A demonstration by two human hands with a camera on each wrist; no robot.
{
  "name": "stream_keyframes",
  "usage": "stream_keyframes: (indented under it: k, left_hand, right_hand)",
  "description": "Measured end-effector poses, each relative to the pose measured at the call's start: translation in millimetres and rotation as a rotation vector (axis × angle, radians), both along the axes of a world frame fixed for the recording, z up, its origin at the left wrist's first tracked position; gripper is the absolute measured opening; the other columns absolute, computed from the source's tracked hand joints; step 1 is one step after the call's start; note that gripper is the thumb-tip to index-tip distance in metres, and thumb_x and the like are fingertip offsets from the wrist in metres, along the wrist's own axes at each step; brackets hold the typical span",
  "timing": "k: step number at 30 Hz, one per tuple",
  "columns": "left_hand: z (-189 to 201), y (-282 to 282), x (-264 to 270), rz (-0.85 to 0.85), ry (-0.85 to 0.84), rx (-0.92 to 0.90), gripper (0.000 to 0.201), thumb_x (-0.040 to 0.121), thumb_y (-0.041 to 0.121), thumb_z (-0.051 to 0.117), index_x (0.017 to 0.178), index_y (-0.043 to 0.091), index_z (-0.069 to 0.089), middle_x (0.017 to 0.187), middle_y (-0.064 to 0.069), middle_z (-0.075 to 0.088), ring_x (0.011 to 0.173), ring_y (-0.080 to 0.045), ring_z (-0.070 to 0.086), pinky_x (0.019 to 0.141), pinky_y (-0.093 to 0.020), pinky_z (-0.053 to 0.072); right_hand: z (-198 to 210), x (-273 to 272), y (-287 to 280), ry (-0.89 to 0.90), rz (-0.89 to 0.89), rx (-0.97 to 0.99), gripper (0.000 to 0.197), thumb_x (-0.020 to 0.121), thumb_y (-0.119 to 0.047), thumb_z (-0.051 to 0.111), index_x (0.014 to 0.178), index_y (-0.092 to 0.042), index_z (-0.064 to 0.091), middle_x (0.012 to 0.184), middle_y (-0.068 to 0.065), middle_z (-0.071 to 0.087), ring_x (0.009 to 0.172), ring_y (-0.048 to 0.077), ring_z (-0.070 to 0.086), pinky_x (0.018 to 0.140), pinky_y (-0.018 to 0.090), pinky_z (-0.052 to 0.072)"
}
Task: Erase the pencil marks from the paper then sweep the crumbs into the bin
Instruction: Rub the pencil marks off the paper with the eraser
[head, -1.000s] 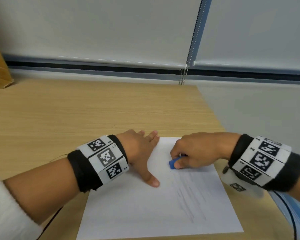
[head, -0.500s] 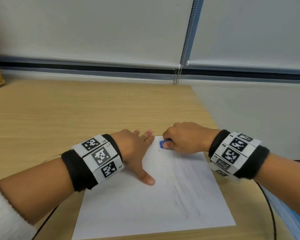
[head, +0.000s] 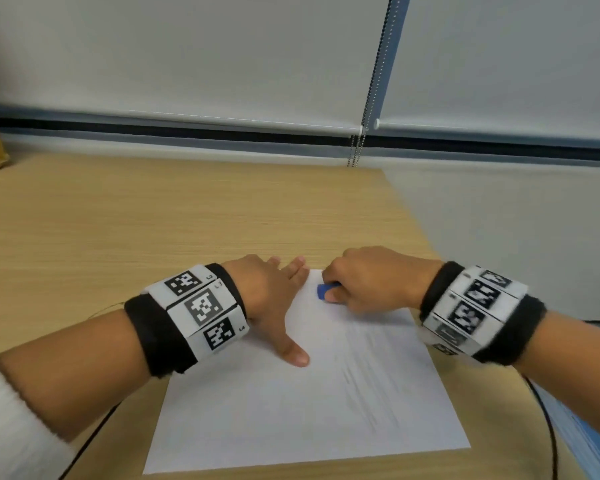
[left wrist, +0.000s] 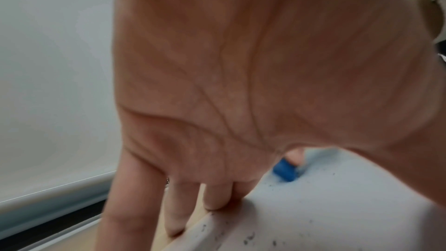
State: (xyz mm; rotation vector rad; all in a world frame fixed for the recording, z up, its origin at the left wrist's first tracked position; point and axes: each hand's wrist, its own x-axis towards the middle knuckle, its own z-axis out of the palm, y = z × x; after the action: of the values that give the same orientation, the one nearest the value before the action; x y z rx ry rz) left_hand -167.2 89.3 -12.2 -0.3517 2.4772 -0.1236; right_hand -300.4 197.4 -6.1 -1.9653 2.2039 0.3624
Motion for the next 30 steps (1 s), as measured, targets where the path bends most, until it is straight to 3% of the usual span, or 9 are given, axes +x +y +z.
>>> stream_keyframes:
  k: [4, 10, 14, 16, 18, 20, 23, 28, 30]
  left_hand:
    - [1, 2, -2, 0.001, -0.011, 0.000, 0.134, 0.066, 0.084, 0.056, 0.152, 0.017, -0.021, 0.159, 0.006, -0.026, 0.150, -0.024, -0.005, 0.114, -0.039, 0.020]
    - [1, 1, 0, 0.006, -0.011, 0.003, 0.133, 0.066, 0.085, 0.054, 0.152, 0.018, -0.020, 0.158, 0.007, -0.026, 0.150, -0.023, -0.005, 0.114, -0.040, 0.020]
    - [1, 1, 0, 0.000, -0.008, -0.007, 0.134, 0.065, 0.086, 0.054, 0.152, 0.017, -0.020, 0.159, 0.006, -0.024, 0.150, -0.024, -0.003, 0.114, -0.039, 0.020]
    - [0, 1, 0, -0.004, -0.002, -0.009, 0.134, 0.065, 0.086, 0.054, 0.152, 0.016, -0.021, 0.159, 0.007, -0.024, 0.150, -0.024, -0.003, 0.114, -0.039, 0.021]
    - [0, 1, -1, -0.001, -0.009, -0.010, 0.134, 0.066, 0.086, 0.054, 0.152, 0.016, -0.021, 0.159, 0.007, -0.025, 0.150, -0.024, -0.003, 0.115, -0.040, 0.021]
    - [1, 2, -1, 0.004, -0.018, -0.010, 0.134, 0.066, 0.085, 0.055, 0.152, 0.016, -0.021, 0.159, 0.006, -0.025, 0.150, -0.024, -0.004, 0.116, -0.041, 0.018]
    - [0, 1, -1, 0.012, -0.009, -0.015, 0.136, 0.063, 0.087, 0.055, 0.152, 0.018, -0.021, 0.158, 0.008, -0.027, 0.150, -0.022, -0.004, 0.115, -0.041, 0.019]
    - [-3, -2, 0, 0.002, 0.009, -0.002, 0.137, 0.062, 0.087, 0.056, 0.152, 0.017, -0.020, 0.159, 0.008, -0.025, 0.150, -0.023, -0.002, 0.116, -0.044, 0.023]
    - [-4, -2, -1, 0.004, 0.007, -0.004, 0.138, 0.061, 0.088, 0.056, 0.152, 0.017, -0.021, 0.158, 0.009, -0.025, 0.150, -0.023, -0.002, 0.115, -0.044, 0.025]
  right_hand:
    - [7, 15, 22, -0.044, 0.075, 0.183, 0.024, 0.095, -0.038, 0.048, 0.080, -0.020, 0.054, 0.065, -0.006, 0.048, 0.060, 0.017, 0.047, 0.055, 0.032, 0.033]
    - [4, 0, -8, 0.023, -0.001, -0.002, 0.024, 0.096, -0.036, 0.047, 0.080, -0.020, 0.050, 0.066, -0.005, 0.043, 0.068, 0.024, 0.048, 0.049, 0.028, 0.026]
    - [6, 20, 30, 0.012, 0.134, 0.132, 0.019, 0.095, -0.037, 0.047, 0.085, -0.021, 0.051, 0.064, -0.007, 0.040, 0.064, 0.022, 0.046, 0.054, 0.031, 0.030]
    - [8, 33, 50, 0.056, 0.206, 0.196, 0.018, 0.096, -0.037, 0.044, 0.091, -0.022, 0.052, 0.064, -0.007, 0.038, 0.057, 0.016, 0.040, 0.052, 0.029, 0.026]
    - [12, 40, 51, 0.110, 0.242, 0.168, 0.020, 0.097, -0.038, 0.042, 0.093, -0.022, 0.052, 0.069, -0.005, 0.045, 0.057, 0.016, 0.041, 0.052, 0.029, 0.025]
    - [10, 33, 39, 0.158, 0.200, 0.086, 0.024, 0.097, -0.040, 0.041, 0.097, -0.021, 0.055, 0.078, -0.001, 0.054, 0.067, 0.023, 0.047, 0.059, 0.031, 0.029]
    - [6, 14, 26, 0.180, 0.075, -0.005, 0.025, 0.097, -0.037, 0.041, 0.097, -0.018, 0.057, 0.066, -0.006, 0.041, 0.069, 0.025, 0.046, 0.060, 0.032, 0.034]
    - [8, 22, 51, 0.083, 0.145, 0.196, 0.018, 0.097, -0.036, 0.043, 0.092, -0.021, 0.052, 0.063, -0.008, 0.039, 0.059, 0.018, 0.042, 0.054, 0.031, 0.030]
    - [11, 25, 48, 0.096, 0.155, 0.173, 0.019, 0.097, -0.037, 0.043, 0.091, -0.022, 0.052, 0.065, -0.007, 0.041, 0.063, 0.019, 0.047, 0.055, 0.031, 0.031]
